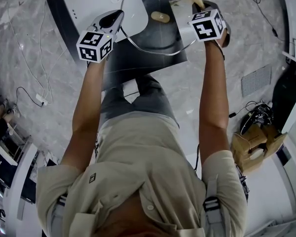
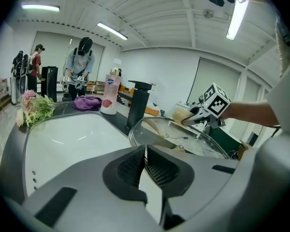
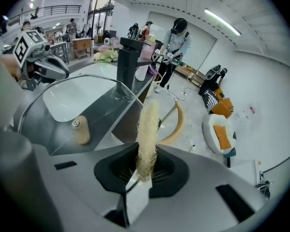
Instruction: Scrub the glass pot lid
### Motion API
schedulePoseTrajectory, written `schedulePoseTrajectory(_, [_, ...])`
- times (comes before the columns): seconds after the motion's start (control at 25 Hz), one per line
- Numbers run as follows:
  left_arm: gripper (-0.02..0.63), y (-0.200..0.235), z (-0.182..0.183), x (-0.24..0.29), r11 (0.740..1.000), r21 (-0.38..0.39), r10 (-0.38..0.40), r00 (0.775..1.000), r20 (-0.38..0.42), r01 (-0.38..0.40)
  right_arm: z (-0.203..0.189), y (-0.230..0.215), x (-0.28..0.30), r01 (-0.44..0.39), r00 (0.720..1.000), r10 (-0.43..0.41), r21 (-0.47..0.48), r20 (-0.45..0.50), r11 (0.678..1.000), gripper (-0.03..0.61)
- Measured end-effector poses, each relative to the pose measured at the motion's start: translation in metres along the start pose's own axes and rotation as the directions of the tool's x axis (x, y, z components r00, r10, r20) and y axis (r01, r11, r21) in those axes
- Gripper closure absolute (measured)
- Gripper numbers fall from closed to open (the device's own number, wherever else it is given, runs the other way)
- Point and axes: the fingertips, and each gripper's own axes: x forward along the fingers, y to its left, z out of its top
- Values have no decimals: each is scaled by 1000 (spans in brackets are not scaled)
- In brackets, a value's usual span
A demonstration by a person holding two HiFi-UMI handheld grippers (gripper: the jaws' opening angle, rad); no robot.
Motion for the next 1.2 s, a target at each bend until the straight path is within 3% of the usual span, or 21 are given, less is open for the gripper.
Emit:
schedulePoseTrajectory(0.52, [586, -1, 2, -1, 1000, -3, 7, 1000, 15, -7, -1, 11, 0, 16, 1000, -17, -29, -16, 999, 526])
schedulePoseTrajectory(0.76, [586, -4, 1, 0, 1000, -3, 2, 1000, 17, -2, 15, 62, 2, -41, 999, 39, -131, -17, 991, 526])
schedulePoseTrajectory(0.84, [585, -5, -1, 1, 1000, -7, 3, 1000, 16, -3, 32, 100, -2, -103, 994, 107, -211, 8, 972, 526])
schedulePoseTrajectory(1.0, [585, -6, -2, 2, 1000, -22, -4, 1000, 28, 5, 61, 187, -21, -244, 955, 291, -403, 57, 882, 526])
schedulePoseTrajectory(1.2, [586, -3, -5, -2, 1000, -26, -7, 999, 37, 8, 67, 237, -41, -358, 905, 421, -438, 53, 825, 526])
